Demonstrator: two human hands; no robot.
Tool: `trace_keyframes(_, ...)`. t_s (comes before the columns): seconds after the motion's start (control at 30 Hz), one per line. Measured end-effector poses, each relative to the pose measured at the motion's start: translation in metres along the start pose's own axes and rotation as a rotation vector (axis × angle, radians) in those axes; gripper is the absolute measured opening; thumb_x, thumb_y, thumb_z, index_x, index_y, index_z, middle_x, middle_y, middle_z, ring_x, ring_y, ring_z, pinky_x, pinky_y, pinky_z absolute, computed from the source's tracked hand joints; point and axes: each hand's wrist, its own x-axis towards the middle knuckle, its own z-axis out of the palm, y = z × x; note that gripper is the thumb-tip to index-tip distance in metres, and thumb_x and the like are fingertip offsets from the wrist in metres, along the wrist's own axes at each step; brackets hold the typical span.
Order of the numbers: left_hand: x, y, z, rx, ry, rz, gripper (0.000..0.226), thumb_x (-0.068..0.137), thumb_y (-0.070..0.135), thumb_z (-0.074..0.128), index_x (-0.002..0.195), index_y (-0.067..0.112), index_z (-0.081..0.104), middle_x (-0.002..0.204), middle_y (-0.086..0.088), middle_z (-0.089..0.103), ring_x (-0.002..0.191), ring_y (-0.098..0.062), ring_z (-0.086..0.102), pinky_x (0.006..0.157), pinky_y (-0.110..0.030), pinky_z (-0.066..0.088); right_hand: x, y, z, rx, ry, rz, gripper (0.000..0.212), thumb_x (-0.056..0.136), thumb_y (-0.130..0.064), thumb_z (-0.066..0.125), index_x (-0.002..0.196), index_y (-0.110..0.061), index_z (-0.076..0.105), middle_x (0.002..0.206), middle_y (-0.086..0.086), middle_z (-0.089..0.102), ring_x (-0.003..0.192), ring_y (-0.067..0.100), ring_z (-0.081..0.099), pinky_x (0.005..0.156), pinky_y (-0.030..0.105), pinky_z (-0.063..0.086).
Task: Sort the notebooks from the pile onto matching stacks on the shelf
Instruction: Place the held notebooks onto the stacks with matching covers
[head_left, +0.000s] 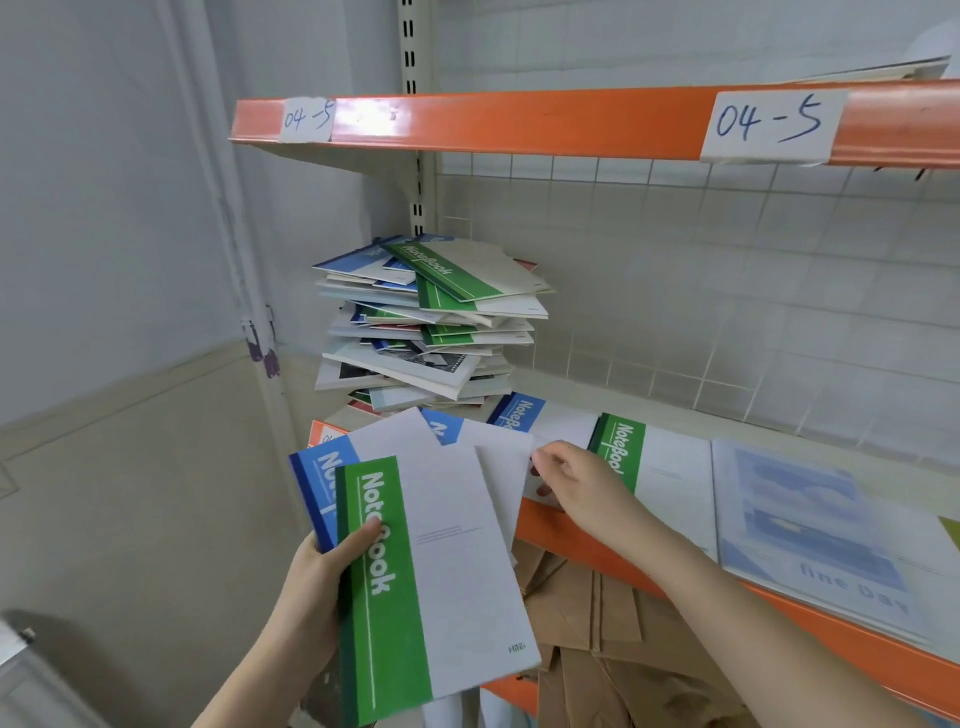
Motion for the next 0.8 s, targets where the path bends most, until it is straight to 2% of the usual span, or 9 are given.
trace_keyframes(0.1, -0.002, -0.008, 0.017, 0.015, -0.021, 0.022, 0.023, 0.083, 0.011, 0.065, 0.105, 0.009, 0.058, 0.090, -0.017, 0.074, 0.066, -0.030, 0.071, 0.055, -0.037, 0.058, -0.018, -0.008, -0.005, 0.254, -0.080, 0.167, 0.041, 0.094, -0.052, 0.042, 0.126, -0.026, 0.040, 0.105, -0.009, 0.059, 0.082, 0.016, 0.068, 0.080, 0.039, 0.057)
trace_keyframes(0.2, -0.006, -0.017, 0.035, 0.036, -0.036, 0.045, 0.025, 0.084, 0.010, 0.065, 0.107, 0.011, 0.057, 0.092, -0.015, 0.074, 0.071, -0.031, 0.072, 0.057, -0.037, 0.058, -0.036, -0.009, -0.002, 0.328, -0.188, 0.199, 0.077, 0.087, -0.051, 0.058, 0.145, -0.024, 0.014, 0.120, -0.012, 0.055, 0.105, 0.009, 0.059, 0.090, 0.031, 0.050)
trace_keyframes(0.27, -0.008, -0.022, 0.045, 0.042, -0.041, 0.060, 0.024, 0.086, 0.012, 0.065, 0.108, 0.013, 0.057, 0.092, -0.014, 0.074, 0.074, -0.032, 0.072, 0.061, -0.039, 0.058, -0.043, -0.004, 0.000, 0.326, -0.206, 0.194, 0.096, 0.082, -0.044, 0.068, 0.148, -0.025, 0.000, 0.132, -0.014, 0.049, 0.114, 0.004, 0.051, 0.095, 0.028, 0.047)
trace_keyframes(0.4, -0.009, -0.027, 0.062, -0.011, -0.081, 0.003, 0.022, 0.094, 0.029, 0.054, 0.110, 0.015, 0.059, 0.094, -0.012, 0.074, 0.082, -0.032, 0.071, 0.076, -0.045, 0.054, -0.054, 0.004, -0.017, 0.382, -0.084, 0.260, 0.093, 0.084, -0.027, 0.071, 0.149, -0.029, 0.004, 0.121, -0.008, 0.060, 0.104, 0.010, 0.062, 0.084, 0.028, 0.053)
trace_keyframes(0.53, -0.009, -0.027, 0.084, -0.046, -0.125, -0.023, 0.024, 0.097, 0.032, 0.047, 0.107, 0.014, 0.060, 0.089, -0.008, 0.075, 0.076, -0.026, 0.071, 0.068, -0.040, 0.052, -0.063, 0.005, -0.040, 0.457, 0.095, 0.278, 0.066, 0.090, -0.016, 0.062, 0.144, -0.021, 0.024, 0.102, -0.004, 0.068, 0.086, 0.010, 0.068, 0.068, 0.023, 0.053)
trace_keyframes(0.63, -0.006, -0.024, 0.103, -0.032, -0.118, 0.020, 0.022, 0.097, 0.030, 0.048, 0.106, 0.014, 0.060, 0.088, -0.006, 0.075, 0.079, -0.026, 0.071, 0.069, -0.040, 0.053, -0.067, 0.012, -0.052, 0.386, 0.153, 0.326, 0.052, 0.096, -0.026, 0.052, 0.142, -0.018, 0.029, 0.090, -0.016, 0.060, 0.080, -0.002, 0.060, 0.062, 0.015, 0.043)
trace_keyframes(0.7, -0.003, -0.021, 0.118, -0.036, -0.083, 0.066, 0.019, 0.098, 0.029, 0.047, 0.105, 0.016, 0.059, 0.090, -0.005, 0.074, 0.081, -0.026, 0.070, 0.071, -0.040, 0.053, -0.072, 0.016, -0.058, 0.356, 0.103, 0.363, 0.052, 0.097, -0.035, 0.048, 0.142, -0.018, 0.028, 0.092, -0.017, 0.056, 0.080, -0.005, 0.055, 0.063, 0.014, 0.040)
trace_keyframes(0.8, 0.004, -0.016, 0.138, -0.022, -0.040, 0.113, 0.015, 0.099, 0.030, 0.046, 0.103, 0.019, 0.056, 0.092, -0.004, 0.070, 0.083, -0.026, 0.067, 0.073, -0.041, 0.053, -0.079, 0.023, -0.061, 0.393, 0.016, 0.434, 0.051, 0.093, -0.037, 0.056, 0.135, -0.018, 0.036, 0.103, -0.010, 0.060, 0.087, 0.005, 0.062, 0.071, 0.022, 0.051)
